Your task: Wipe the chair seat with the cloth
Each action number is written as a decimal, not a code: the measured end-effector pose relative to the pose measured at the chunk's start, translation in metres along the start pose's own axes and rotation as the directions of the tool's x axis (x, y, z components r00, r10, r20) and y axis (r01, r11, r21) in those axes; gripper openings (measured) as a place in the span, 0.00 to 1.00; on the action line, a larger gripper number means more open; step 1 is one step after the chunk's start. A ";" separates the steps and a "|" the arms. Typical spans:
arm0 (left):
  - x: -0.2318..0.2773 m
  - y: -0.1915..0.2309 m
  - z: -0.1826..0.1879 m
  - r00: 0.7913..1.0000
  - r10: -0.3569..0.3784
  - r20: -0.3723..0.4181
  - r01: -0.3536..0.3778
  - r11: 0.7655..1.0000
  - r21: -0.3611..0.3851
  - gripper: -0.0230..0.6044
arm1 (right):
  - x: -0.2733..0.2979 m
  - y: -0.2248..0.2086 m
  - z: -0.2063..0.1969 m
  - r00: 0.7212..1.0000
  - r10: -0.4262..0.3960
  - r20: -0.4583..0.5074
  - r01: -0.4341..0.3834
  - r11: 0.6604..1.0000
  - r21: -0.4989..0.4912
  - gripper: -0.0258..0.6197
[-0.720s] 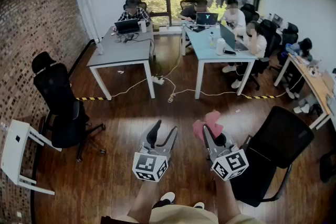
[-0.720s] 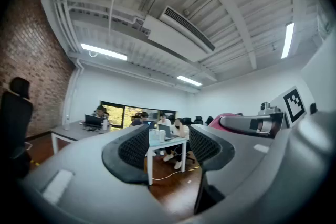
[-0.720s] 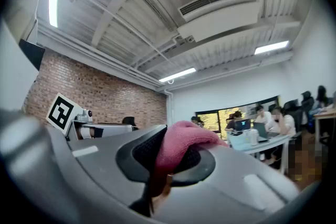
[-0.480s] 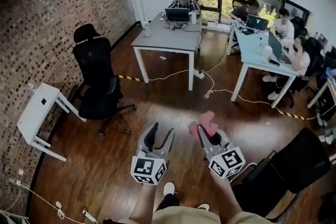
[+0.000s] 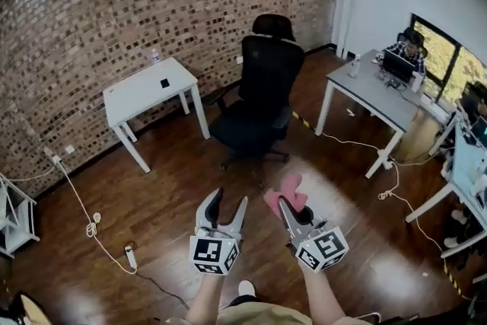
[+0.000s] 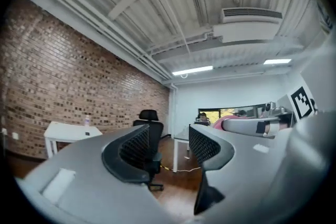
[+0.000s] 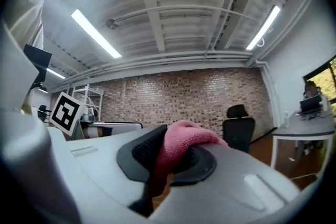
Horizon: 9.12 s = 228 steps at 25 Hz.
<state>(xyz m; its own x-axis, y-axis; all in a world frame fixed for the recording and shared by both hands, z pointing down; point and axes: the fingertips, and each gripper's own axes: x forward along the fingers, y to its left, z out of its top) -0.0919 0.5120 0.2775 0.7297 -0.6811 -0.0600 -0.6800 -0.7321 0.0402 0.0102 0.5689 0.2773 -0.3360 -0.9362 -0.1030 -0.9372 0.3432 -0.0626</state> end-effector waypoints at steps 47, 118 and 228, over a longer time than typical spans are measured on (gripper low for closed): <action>-0.071 0.684 0.026 0.788 0.610 0.082 -0.611 0.791 -0.020 0.31 | 0.650 0.290 -0.101 0.800 0.600 -0.018 -0.598 0.800 0.046 0.07; 0.927 0.511 -0.480 0.489 -0.652 -0.579 0.583 0.738 -0.340 0.38 | 0.671 -0.782 -0.734 0.249 -0.465 -0.850 0.859 0.511 -0.027 0.06; 0.845 0.528 -0.439 0.437 -0.672 -0.598 0.459 0.738 -0.494 0.33 | 0.658 -0.596 -0.743 0.368 -0.247 -0.897 0.850 0.481 0.216 0.06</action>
<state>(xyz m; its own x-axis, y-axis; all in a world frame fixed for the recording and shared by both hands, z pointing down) 0.1972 -0.4555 0.6856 0.8184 0.1873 0.5433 -0.1317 -0.8592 0.4945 0.2775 -0.3074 0.9848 0.0236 -0.4966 0.8676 -0.7157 -0.6143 -0.3321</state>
